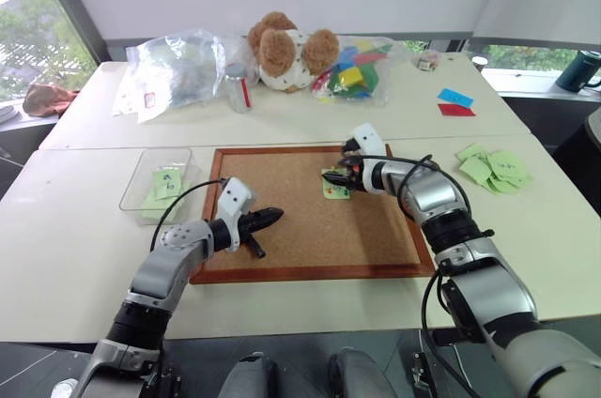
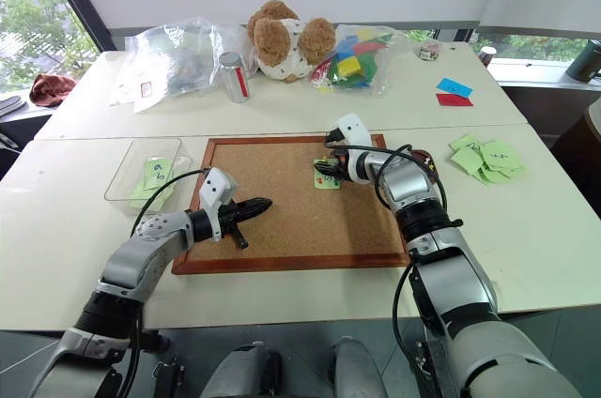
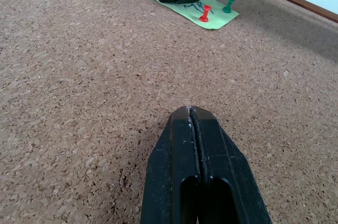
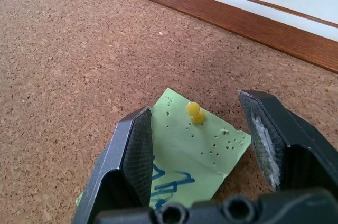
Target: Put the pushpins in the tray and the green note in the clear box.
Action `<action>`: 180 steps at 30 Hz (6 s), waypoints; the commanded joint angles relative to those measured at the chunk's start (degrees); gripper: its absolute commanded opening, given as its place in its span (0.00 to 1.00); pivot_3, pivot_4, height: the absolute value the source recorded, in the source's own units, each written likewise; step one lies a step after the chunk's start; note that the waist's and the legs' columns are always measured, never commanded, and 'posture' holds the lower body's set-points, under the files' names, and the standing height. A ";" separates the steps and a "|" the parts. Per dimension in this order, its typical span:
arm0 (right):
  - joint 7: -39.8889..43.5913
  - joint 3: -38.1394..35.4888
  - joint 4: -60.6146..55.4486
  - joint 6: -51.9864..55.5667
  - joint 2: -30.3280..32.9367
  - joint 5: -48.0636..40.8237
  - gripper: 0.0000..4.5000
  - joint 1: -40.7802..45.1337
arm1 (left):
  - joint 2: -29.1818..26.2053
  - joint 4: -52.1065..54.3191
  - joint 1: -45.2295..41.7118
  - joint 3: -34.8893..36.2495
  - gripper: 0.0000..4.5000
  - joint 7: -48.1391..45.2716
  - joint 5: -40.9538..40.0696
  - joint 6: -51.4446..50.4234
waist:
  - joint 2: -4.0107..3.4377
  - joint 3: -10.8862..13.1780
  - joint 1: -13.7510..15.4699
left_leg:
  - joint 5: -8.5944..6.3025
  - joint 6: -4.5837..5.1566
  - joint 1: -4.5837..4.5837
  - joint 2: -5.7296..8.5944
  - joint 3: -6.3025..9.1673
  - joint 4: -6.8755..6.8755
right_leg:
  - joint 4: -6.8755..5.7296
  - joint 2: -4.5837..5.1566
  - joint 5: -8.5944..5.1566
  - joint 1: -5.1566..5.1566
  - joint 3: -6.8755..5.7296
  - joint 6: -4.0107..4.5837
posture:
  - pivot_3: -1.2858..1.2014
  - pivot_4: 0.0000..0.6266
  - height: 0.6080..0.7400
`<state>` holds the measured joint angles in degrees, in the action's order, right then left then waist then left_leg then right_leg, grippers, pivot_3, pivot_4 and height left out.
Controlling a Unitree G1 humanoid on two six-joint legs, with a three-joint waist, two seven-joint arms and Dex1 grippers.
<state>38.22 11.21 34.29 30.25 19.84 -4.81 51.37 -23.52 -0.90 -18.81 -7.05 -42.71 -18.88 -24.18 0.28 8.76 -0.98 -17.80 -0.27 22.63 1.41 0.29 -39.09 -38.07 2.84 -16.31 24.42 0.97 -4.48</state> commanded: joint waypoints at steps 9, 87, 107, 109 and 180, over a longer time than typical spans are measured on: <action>0.98 -2.23 -1.85 -0.64 0.63 0.29 0.02 1.84 | -0.43 0.08 1.87 -0.17 0.00 0.57 1.60 -0.85 | -0.01 0.00 -0.03 | 0.00 0.01 -0.01 0.00 0.00 0.03 | 0.00 0.00 0.00 0.00 0.00 0.00 | 0.52 0.24 1.00; 4.05 -3.06 -32.45 11.77 9.80 -5.14 0.80 -15.50 | -0.31 -1.76 1.64 -1.08 0.00 -0.44 2.39 -2.95 | -0.20 -0.13 0.22 | -0.16 0.29 -0.16 -0.02 -0.02 0.05 | 0.03 0.02 0.00 -0.16 0.03 0.00 | 0.52 0.24 1.00; 4.31 -1.15 -29.61 9.59 8.78 -4.40 0.09 -15.55 | -0.38 -1.54 2.31 -0.82 0.00 -0.09 2.38 -2.97 | -0.20 -0.13 0.19 | -0.16 0.29 -0.17 -0.02 -0.02 0.05 | 0.03 0.02 0.00 -0.15 0.03 0.00 | 0.52 0.24 1.00; 4.39 -1.11 -29.45 9.58 8.83 -4.29 0.01 -15.53 | -0.35 -1.53 2.30 -0.82 0.00 -0.04 2.37 -3.02 | -0.20 -0.13 0.17 | -0.16 0.29 -0.17 -0.02 -0.02 0.06 | 0.03 0.02 0.00 -0.15 0.03 0.00 | 0.52 0.24 1.00; 4.14 -2.01 -32.57 10.91 5.68 -7.16 0.99 -13.07 | -0.68 -2.22 1.93 -1.58 0.00 -0.81 3.45 -3.15 | -0.22 -0.15 0.21 | -0.17 0.30 -0.18 -0.02 -0.01 0.09 | 0.07 0.04 0.00 -0.19 0.02 0.00 | 0.52 0.24 1.00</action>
<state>42.84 8.87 2.81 41.45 26.24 -12.00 37.98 -23.59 -0.97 -18.83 -7.59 -43.56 -16.78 -25.53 0.06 8.61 -0.76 -17.98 0.03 22.45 1.39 0.27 -39.00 -38.00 2.87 -16.32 24.23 0.99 -4.48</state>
